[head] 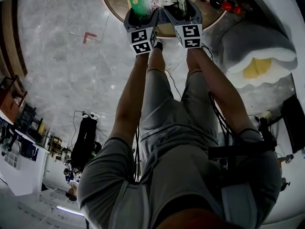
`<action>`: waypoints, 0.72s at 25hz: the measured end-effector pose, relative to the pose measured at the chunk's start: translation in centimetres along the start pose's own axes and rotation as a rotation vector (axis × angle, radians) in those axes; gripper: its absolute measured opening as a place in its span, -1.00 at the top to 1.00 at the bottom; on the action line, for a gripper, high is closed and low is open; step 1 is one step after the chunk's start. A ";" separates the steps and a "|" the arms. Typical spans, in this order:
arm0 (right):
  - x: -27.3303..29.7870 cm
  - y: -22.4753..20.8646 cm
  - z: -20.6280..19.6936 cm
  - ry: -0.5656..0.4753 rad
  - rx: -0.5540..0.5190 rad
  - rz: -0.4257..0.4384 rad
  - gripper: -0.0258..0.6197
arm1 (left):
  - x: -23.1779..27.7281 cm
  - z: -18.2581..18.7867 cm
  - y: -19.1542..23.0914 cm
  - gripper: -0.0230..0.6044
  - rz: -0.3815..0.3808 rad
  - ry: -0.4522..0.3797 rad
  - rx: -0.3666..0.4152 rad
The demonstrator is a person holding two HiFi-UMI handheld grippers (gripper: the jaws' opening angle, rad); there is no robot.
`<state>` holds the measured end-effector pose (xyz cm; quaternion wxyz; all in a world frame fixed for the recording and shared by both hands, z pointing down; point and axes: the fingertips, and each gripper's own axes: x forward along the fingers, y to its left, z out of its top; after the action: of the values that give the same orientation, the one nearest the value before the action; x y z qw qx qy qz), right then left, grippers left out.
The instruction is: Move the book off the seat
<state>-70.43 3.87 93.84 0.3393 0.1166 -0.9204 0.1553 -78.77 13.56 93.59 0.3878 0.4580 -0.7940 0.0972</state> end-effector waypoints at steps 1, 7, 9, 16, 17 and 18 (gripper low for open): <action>-0.2 0.0 0.3 0.012 -0.015 -0.002 -0.26 | -0.3 0.6 0.3 -0.41 0.017 -0.021 0.010; -2.2 0.1 7.6 -0.123 -0.040 -0.014 -0.26 | -3.6 9.2 1.7 -0.41 0.092 -0.210 0.063; -3.5 0.7 10.8 -0.151 -0.051 -0.018 -0.25 | -5.2 12.7 1.2 -0.41 0.093 -0.264 0.088; -12.6 4.0 26.2 -0.352 -0.081 -0.014 -0.25 | -16.2 26.6 -2.3 -0.41 0.119 -0.486 0.138; -14.2 4.8 28.5 -0.383 -0.085 -0.008 -0.25 | -18.1 28.7 -2.8 -0.41 0.123 -0.520 0.149; -15.8 5.5 30.9 -0.413 -0.096 -0.002 -0.25 | -20.1 30.8 -3.3 -0.41 0.126 -0.557 0.157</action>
<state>-78.61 -0.63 59.99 0.1488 0.1306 -0.9766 0.0839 -86.75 9.06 57.80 0.1116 0.4453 -0.8868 0.0529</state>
